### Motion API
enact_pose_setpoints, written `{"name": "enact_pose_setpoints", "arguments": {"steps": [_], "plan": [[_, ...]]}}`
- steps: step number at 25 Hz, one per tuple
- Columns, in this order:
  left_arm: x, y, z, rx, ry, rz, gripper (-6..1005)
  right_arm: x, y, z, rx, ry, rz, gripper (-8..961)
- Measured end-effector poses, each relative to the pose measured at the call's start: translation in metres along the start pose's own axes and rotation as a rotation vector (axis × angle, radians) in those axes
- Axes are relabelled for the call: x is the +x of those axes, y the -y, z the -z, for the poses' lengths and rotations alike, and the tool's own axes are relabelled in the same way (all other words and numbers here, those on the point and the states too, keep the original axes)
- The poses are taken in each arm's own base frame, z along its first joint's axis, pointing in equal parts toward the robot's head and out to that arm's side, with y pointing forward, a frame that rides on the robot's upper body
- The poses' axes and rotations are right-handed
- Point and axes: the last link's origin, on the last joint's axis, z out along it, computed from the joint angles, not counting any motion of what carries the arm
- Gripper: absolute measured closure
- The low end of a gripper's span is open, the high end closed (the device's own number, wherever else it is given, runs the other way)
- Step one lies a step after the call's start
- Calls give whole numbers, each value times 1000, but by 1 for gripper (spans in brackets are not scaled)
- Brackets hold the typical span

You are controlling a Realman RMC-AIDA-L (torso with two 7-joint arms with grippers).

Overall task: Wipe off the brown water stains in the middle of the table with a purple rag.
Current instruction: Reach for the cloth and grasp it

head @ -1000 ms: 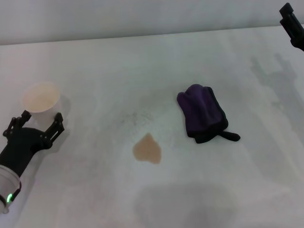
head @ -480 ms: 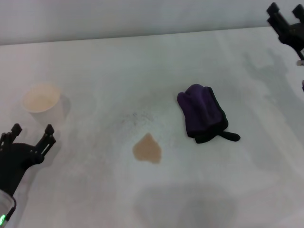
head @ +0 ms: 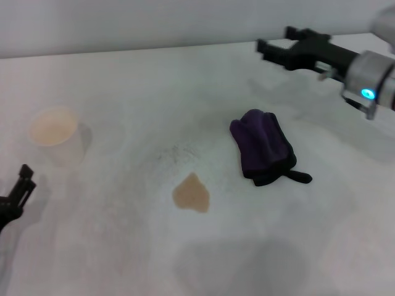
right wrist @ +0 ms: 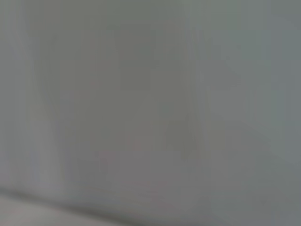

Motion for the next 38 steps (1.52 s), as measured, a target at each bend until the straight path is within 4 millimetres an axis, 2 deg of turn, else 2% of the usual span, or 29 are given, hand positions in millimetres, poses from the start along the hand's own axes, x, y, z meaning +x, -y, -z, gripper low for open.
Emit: {"name": "enact_pose_setpoints", "arguments": {"steps": [5,8,13,20,26,34,38], "plan": [[6,20,1,61,-16,115,108,-24,-38,-29,-94,-151,169,99],[10,26,-1,72,-28,151,108,-36,-52,-35,-116,-215,236,98],[18,26,-7,62,-68,149,108,-53,-69,-35,-68,-384,295,99],[29,30,-20,64,-98,123,108,-68,-99,-16,-6,-535,367,105],[39,32,-26,53,-136,103,108,-58,-110,-1,71,-653,365,109],[49,37,-32,67,-174,88,108,-24,-99,-1,137,-759,275,112],[50,37,-33,67,-178,87,108,-15,-93,-3,152,-759,247,113]]}}
